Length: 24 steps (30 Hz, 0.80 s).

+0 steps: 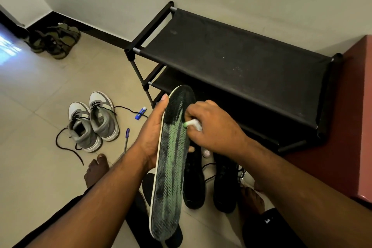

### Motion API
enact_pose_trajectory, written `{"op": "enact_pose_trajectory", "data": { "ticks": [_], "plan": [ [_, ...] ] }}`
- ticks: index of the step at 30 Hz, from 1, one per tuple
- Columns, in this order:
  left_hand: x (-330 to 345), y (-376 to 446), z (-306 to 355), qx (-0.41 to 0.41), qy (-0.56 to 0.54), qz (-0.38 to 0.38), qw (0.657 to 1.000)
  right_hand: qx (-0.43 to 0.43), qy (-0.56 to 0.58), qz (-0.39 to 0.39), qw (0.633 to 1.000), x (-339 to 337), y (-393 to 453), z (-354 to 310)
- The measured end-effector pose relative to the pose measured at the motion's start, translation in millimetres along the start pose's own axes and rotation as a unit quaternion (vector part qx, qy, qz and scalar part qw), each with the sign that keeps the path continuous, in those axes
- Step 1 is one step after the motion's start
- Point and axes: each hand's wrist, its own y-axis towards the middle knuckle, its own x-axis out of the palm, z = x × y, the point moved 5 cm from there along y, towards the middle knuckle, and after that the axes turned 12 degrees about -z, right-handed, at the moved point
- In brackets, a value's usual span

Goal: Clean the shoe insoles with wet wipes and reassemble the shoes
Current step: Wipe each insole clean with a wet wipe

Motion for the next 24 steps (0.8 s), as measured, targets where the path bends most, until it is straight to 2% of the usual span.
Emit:
{"op": "enact_pose_trajectory", "data": {
  "ticks": [5,12,17,19,24],
  "plan": [
    [7.8,-0.6,-2.0,-0.011,0.019,-0.009,1.000,0.067,-0.017,0.081,0.994,-17.5,-2.5,14.1],
    [-2.7,-1.4,3.0,-0.004,0.018,0.001,1.000,-0.029,-0.010,-0.002,1.000,1.7,-3.4,-8.7],
    [4.6,-1.7,-6.0,-0.024,0.048,-0.004,0.999,0.052,-0.004,0.097,0.994,-18.5,-2.9,14.4],
    [6.3,-1.8,-6.3,-0.024,0.058,-0.002,0.998,0.067,-0.002,0.113,0.991,-22.8,-4.0,17.5],
    [5.0,-3.0,0.2,-0.011,0.046,0.005,0.999,-0.020,-0.002,0.070,0.997,-5.7,-5.4,-7.5]
  ]
}}
